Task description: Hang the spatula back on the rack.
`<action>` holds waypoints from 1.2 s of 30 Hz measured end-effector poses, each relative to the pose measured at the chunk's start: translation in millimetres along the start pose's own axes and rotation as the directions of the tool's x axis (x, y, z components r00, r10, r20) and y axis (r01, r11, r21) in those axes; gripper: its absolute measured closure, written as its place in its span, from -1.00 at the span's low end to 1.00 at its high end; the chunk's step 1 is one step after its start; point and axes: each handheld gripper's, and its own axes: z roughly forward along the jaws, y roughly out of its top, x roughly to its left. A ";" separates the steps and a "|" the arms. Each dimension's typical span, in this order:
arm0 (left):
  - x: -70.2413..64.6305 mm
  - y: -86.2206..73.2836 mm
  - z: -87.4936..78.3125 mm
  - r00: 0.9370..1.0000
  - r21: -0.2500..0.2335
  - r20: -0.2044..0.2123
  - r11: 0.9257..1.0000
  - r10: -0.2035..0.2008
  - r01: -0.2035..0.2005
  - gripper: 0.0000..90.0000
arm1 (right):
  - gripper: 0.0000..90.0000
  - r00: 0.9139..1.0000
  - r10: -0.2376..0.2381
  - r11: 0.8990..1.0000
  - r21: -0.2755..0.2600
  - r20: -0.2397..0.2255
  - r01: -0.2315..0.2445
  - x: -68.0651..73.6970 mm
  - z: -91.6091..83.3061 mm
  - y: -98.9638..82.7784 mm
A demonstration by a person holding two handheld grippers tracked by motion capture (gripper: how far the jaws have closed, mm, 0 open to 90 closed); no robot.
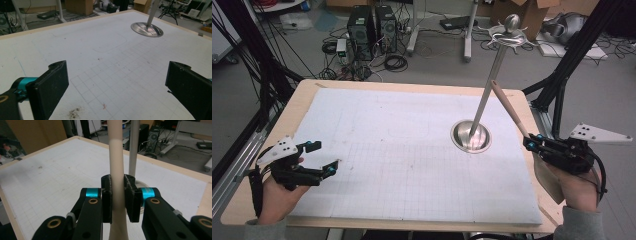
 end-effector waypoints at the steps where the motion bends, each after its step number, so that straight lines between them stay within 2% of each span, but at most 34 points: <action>1: 0.2 0.1 0.6 1.000 0.002 0.001 1.000 0.004 -0.004 -0.88 | 0.75 1.000 0.006 1.000 -0.003 0.004 -0.006 -0.4 -1.5 -0.1; 17: 0.0 0.5 5.2 1.000 0.005 0.007 1.000 0.000 0.000 -0.88 | 0.75 0.998 0.045 0.997 -0.059 0.043 -0.042 -10.5 -15.7 2.4; 36: -0.1 0.4 6.5 1.000 0.010 0.009 1.000 -0.001 0.001 -0.88 | 0.75 0.996 0.052 0.994 -0.097 0.073 -0.044 -15.5 -25.0 10.5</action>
